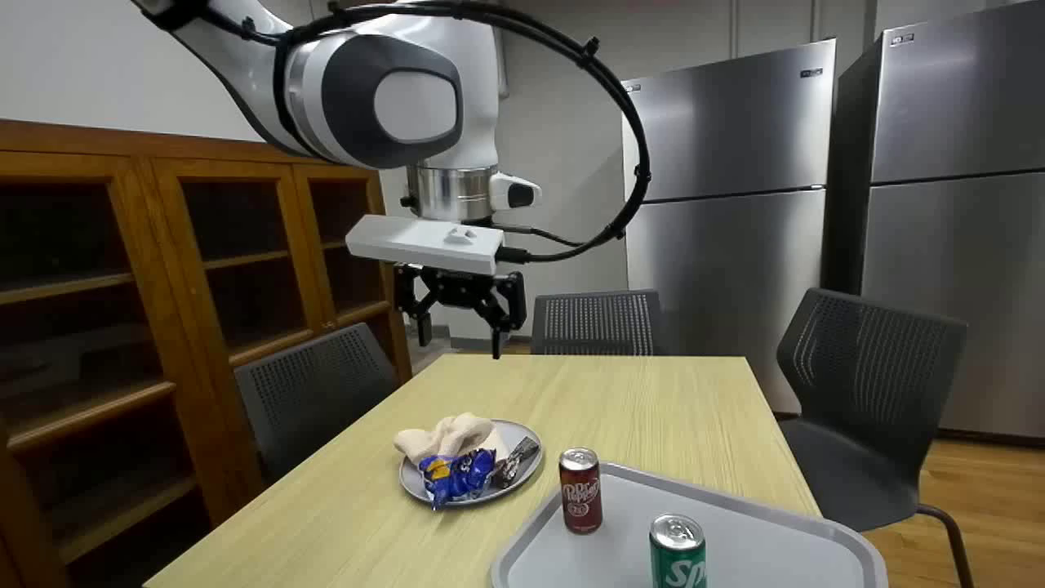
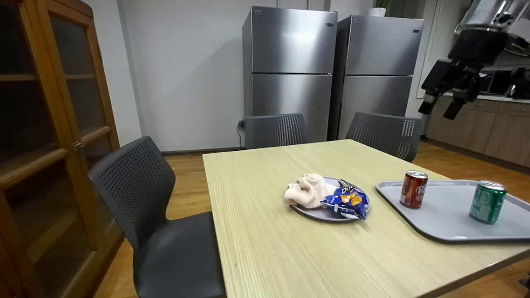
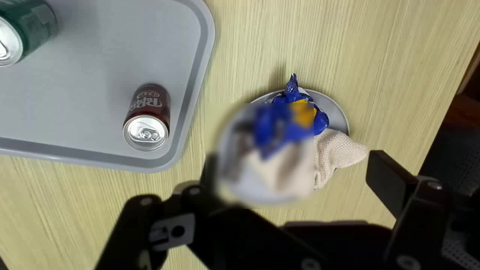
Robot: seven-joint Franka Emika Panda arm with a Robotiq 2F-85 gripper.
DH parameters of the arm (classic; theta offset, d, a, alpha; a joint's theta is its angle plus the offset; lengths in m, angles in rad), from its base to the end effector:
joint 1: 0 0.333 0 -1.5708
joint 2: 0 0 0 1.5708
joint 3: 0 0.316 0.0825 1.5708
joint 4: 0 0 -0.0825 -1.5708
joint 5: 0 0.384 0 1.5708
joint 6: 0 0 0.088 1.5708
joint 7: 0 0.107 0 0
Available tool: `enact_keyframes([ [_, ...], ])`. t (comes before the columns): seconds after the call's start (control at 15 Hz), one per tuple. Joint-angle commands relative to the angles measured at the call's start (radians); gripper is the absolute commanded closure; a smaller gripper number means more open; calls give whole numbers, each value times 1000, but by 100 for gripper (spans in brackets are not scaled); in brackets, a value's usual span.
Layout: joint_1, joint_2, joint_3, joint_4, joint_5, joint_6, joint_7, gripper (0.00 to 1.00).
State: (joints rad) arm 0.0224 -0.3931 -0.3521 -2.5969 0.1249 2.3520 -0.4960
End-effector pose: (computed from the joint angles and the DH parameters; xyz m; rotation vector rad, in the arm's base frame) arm 0.3967 -0.1314 0.3937 -2.9619 -0.1485 -0.2971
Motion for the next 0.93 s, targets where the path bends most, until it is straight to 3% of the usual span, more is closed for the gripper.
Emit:
enact_keyframes([
  [0.0, -26, 4, 26, 1, 14, -3, -10, 0],
  [0.33, -21, 11, 29, 3, 25, -3, 0, 0],
  [0.87, 5, 137, 90, 23, 131, 119, 51, 0],
])
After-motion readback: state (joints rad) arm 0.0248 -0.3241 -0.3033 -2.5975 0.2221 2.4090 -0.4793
